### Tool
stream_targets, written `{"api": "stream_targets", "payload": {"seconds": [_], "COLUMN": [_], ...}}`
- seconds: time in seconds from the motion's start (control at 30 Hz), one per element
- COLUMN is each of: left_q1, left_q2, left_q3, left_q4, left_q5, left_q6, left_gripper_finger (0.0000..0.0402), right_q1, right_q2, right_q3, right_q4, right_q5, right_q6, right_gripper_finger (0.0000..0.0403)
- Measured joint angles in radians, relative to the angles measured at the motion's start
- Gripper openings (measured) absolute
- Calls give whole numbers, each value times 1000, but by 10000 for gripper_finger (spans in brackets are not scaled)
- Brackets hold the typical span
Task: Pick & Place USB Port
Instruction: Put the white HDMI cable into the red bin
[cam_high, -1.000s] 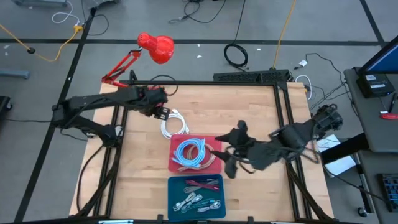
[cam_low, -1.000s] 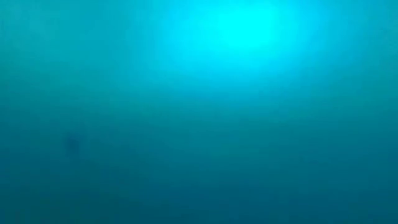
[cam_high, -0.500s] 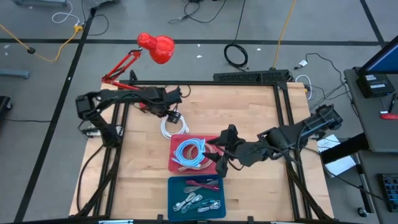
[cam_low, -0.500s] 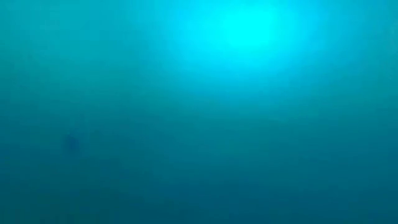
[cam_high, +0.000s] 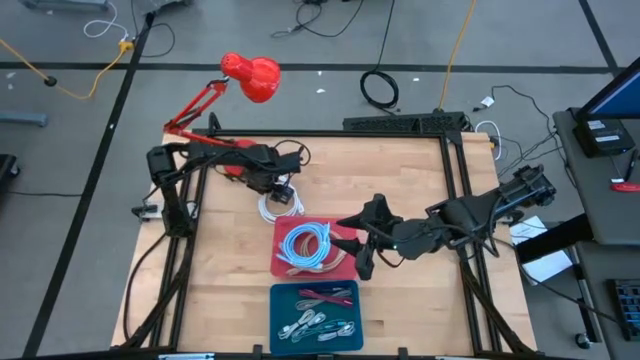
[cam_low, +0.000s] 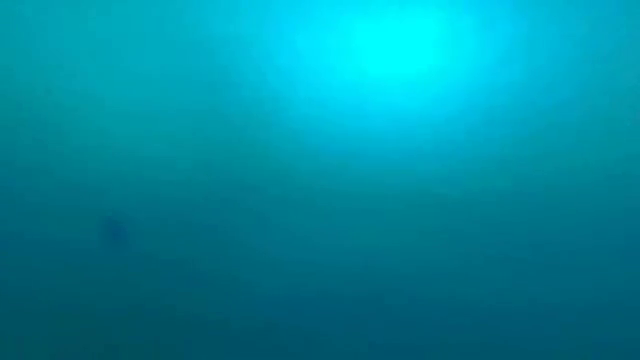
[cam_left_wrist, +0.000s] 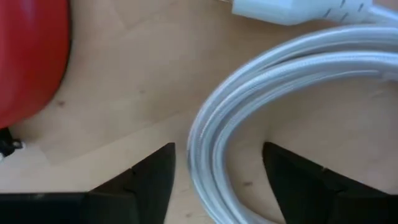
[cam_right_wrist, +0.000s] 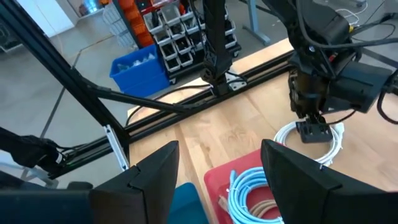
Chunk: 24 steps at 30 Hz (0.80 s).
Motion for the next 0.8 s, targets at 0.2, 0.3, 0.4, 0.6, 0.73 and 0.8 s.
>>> {"api": "stream_targets", "payload": {"seconds": [0.2, 0.3, 0.4, 0.6, 0.73, 0.8], "left_q1": [2, 10, 38, 119, 114, 67], "left_q2": [23, -13, -82, -294, -446, -499], "left_q3": [2, -4, -11, -8, -8, -7], "left_q4": [4, -6, -37, -18, 55, 89], "left_q5": [43, 14, -65, -98, 39, 114], "left_q6": [27, 45, 24, 21, 40, 31], "left_gripper_finger": [68, 26, 26, 12, 12, 12], "right_q1": [6, 6, 6, 6, 6, 6], "right_q2": [-13, -13, -12, -12, -12, -12], "right_q3": [0, 1, 1, 1, 1, 1], "right_q4": [0, 1, -4, -4, -4, -4], "right_q5": [0, 2, 1, 2, 3, 4], "right_q6": [-10, -19, -19, -38, -52, -59], "right_gripper_finger": [216, 215, 215, 215, 215, 215]}}
